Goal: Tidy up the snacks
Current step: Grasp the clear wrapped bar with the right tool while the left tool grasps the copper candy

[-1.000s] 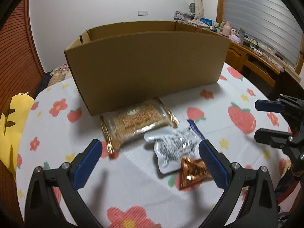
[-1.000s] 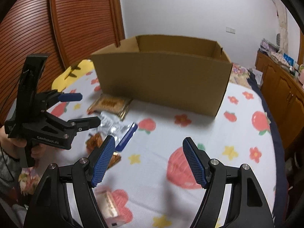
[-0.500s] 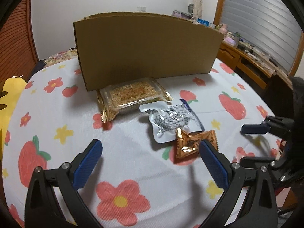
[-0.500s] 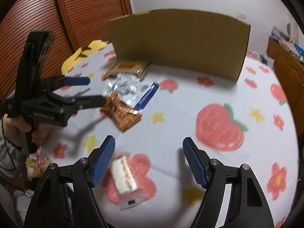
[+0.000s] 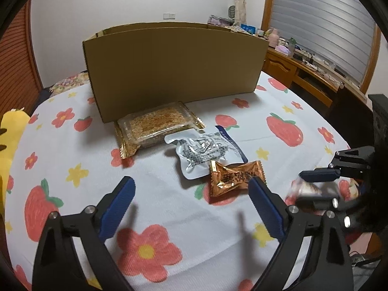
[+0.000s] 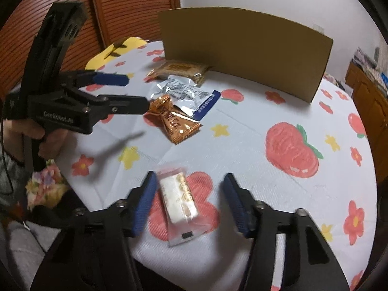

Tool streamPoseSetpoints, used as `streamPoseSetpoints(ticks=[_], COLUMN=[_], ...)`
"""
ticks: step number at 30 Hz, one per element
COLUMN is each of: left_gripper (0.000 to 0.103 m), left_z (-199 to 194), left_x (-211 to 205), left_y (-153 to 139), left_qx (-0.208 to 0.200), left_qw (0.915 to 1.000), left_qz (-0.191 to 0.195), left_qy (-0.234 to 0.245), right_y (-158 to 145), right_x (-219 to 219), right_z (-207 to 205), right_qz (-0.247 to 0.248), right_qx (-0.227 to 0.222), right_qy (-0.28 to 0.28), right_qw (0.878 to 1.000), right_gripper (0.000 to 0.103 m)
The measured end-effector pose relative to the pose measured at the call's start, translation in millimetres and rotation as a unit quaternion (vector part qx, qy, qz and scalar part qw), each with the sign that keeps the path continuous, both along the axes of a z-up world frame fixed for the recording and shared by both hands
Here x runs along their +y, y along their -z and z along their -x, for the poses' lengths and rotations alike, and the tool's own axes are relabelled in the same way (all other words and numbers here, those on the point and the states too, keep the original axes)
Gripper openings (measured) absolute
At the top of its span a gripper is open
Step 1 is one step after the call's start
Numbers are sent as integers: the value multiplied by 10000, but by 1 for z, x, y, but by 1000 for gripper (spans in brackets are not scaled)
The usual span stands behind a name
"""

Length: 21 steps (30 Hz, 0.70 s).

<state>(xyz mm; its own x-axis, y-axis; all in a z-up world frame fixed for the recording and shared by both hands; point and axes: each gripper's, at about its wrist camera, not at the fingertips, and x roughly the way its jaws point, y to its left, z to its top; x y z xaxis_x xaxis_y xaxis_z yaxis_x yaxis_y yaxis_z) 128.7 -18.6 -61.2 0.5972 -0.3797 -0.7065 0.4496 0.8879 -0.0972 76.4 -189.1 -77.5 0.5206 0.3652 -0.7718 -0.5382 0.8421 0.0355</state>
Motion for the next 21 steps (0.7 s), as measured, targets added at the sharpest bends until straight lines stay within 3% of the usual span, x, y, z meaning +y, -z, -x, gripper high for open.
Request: streamPoseSetpoints(ticks=[2, 13, 15, 21], left_gripper=[91, 70, 59, 51], left_z=[1, 6, 6, 0], left_x=[-3, -25, -30, -41], left_y=[-1, -4, -7, -16], left_qx=[-51, -176, -139, -59], left_qw=[9999, 9973, 9964, 9943], left_qz=[-93, -531, -520, -317], left_qy=[35, 484, 660, 1018], right_y=[0, -7, -9, -10], right_x=[-1, -17, -22, -41], right_z=[0, -14, -17, -29], right_qz=[61, -68, -68, -68], right_qx=[-53, -248, -305, -374], right_qy=[15, 371, 467, 786], right_qw=[10000, 9990, 9984, 9962], right_gripper=[19, 19, 19, 19])
